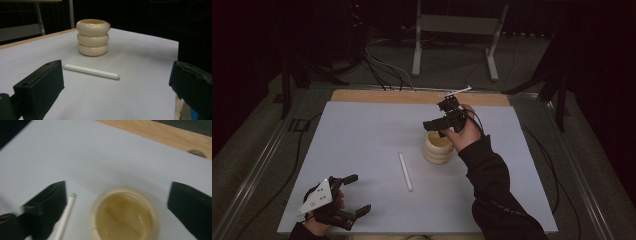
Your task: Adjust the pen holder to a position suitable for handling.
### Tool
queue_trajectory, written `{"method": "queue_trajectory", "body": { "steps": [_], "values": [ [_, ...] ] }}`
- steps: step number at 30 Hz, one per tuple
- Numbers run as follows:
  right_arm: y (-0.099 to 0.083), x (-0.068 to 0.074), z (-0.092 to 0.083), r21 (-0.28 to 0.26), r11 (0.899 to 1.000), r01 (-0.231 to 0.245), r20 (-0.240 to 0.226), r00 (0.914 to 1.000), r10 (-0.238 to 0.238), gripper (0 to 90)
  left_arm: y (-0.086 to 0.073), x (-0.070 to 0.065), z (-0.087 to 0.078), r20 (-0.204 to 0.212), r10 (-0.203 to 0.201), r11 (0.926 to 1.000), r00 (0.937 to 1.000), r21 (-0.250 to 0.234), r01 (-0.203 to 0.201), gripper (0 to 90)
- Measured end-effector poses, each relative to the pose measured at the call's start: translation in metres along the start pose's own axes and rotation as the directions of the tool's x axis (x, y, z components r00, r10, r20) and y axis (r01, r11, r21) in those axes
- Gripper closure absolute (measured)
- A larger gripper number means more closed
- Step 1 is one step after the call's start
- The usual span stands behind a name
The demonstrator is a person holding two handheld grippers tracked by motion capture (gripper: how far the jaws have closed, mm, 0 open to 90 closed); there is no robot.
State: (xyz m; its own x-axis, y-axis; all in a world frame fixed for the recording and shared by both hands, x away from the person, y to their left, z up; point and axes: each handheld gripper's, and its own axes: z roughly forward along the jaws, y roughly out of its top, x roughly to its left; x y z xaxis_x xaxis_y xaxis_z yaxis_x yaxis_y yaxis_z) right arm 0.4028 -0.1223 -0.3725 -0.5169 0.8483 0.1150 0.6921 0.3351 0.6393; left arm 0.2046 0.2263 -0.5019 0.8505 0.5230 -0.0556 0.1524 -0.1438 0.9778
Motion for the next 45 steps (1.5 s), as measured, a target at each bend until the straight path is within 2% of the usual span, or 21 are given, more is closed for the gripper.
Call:
{"method": "queue_trajectory", "body": {
  "steps": [4, 11, 14, 18, 26, 30, 36, 39, 42, 45],
  "values": [
    [0.0, 0.016, 0.002, -0.021, 1.0, 0.001, -0.054, 0.9985, -0.002, 1.2, 0.001, 0.0, 0.001, -0.001, 0.007, 1.0, 1.0, 0.004, -0.007, 0.2],
    [-0.002, 0.047, 0.016, -0.032, 0.999, 0.008, -0.106, 0.9943, -0.012, 1.2, 0.001, -0.001, 0.003, 0.001, 0.017, 0.9998, 0.9999, 0.012, -0.017, 0.2],
    [-0.005, 0.058, 0.023, -0.035, 0.999, 0.011, -0.114, 0.9934, -0.015, 1.2, 0.001, -0.002, 0.004, 0.005, 0.018, 0.9997, 0.9998, 0.018, -0.018, 0.2],
    [-0.009, 0.072, 0.034, -0.017, 1.0, 0.013, -0.152, 0.9883, -0.016, 1.2, 0.001, -0.002, 0.004, 0.003, 0.016, 0.9998, 0.9999, 0.016, -0.016, 0.2],
    [-0.022, 0.091, 0.051, 0.056, 0.998, -0.001, -0.184, 0.9828, 0.012, 1.3, 0.001, -0.002, 0.004, 0.002, 0.017, 0.9997, 0.9999, 0.019, -0.017, 0.2],
    [-0.031, 0.094, 0.057, 0.086, 0.996, -0.03, -0.178, 0.9829, 0.045, 6.7, 0.0, -0.002, 0.004, 0.002, 0.015, 0.9997, 0.9999, 0.018, -0.015, 0.2],
    [-0.042, 0.098, 0.071, 0.149, 0.988, -0.033, -0.125, 0.9908, 0.052, 17.2, 0.001, -0.002, 0.002, -0.004, 0.013, 0.9999, 0.9999, 0.01, -0.013, 0.2],
    [-0.045, 0.1, 0.079, 0.197, 0.979, -0.045, -0.118, 0.9906, 0.069, 25.8, 0.001, -0.002, 0.003, -0.003, 0.014, 0.9998, 0.9999, 0.012, -0.014, 0.2],
    [-0.048, 0.103, 0.087, 0.235, 0.971, -0.04, -0.089, 0.9941, 0.062, 29.7, 0.001, -0.003, 0.003, 0.001, 0.015, 0.9997, 0.9999, 0.016, -0.015, 0.2],
    [-0.05, 0.104, 0.095, 0.263, 0.964, -0.042, -0.049, 0.9972, 0.057, 38.6, 0.001, -0.003, 0.003, 0.001, 0.016, 0.9998, 0.9999, 0.015, -0.016, 0.2]
  ]
}}
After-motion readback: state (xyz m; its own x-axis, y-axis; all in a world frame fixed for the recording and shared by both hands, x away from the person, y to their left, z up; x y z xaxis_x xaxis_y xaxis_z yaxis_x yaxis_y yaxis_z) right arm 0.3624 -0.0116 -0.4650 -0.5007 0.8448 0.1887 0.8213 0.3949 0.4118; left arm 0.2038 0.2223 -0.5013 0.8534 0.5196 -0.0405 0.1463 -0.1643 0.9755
